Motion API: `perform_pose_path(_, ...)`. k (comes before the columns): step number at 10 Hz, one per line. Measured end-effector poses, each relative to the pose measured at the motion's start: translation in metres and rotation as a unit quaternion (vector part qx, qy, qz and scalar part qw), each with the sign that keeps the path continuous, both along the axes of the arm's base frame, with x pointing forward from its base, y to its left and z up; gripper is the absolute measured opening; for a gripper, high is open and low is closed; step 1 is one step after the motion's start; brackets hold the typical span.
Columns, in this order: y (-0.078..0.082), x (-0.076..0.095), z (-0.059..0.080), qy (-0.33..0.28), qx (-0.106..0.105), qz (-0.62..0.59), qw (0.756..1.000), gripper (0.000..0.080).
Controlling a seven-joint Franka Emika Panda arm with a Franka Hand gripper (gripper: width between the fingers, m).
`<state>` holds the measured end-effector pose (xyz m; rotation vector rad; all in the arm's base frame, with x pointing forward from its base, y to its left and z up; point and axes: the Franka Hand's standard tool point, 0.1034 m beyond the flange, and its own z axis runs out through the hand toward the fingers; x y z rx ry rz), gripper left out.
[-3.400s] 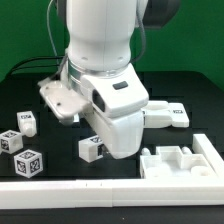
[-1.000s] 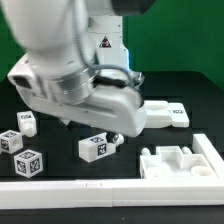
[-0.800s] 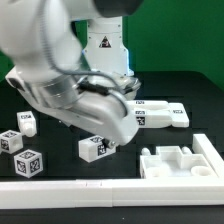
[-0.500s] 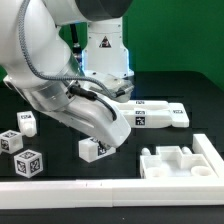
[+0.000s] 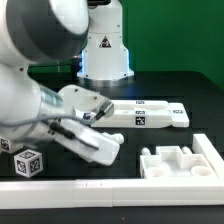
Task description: Assemble chair
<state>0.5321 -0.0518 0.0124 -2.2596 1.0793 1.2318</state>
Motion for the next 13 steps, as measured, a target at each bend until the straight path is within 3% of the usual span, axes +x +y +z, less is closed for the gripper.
perform_pose_path(1,0.002,-0.006,-0.003,0.027,0.019,-0.001,0.999,0.0648)
perform_pose_path(2,0.002,-0.006,-0.009,0.036,0.024,-0.004,0.999,0.0648)
perform_pose_path(4,0.005,-0.002,-0.009,0.027,0.021,-0.001,0.999,0.0648)
perform_pose_path(5,0.004,-0.003,-0.01,0.028,0.021,-0.001,0.999,0.0515)
perform_pose_path(6,0.004,-0.003,-0.01,0.028,0.021,-0.001,0.999,0.0515)
perform_pose_path(8,0.006,0.005,-0.007,0.011,0.01,0.0,1.0,0.0277)
perform_pose_path(9,0.012,0.013,0.006,0.002,0.008,0.008,1.0,0.0277)
perform_pose_path(11,0.027,0.038,0.056,-0.046,-0.003,0.024,0.999,0.0278)
perform_pose_path(12,0.033,0.053,0.074,-0.098,-0.03,0.034,0.994,0.0278)
perform_pose_path(13,0.034,0.056,0.085,-0.137,-0.045,0.065,0.987,0.0278)
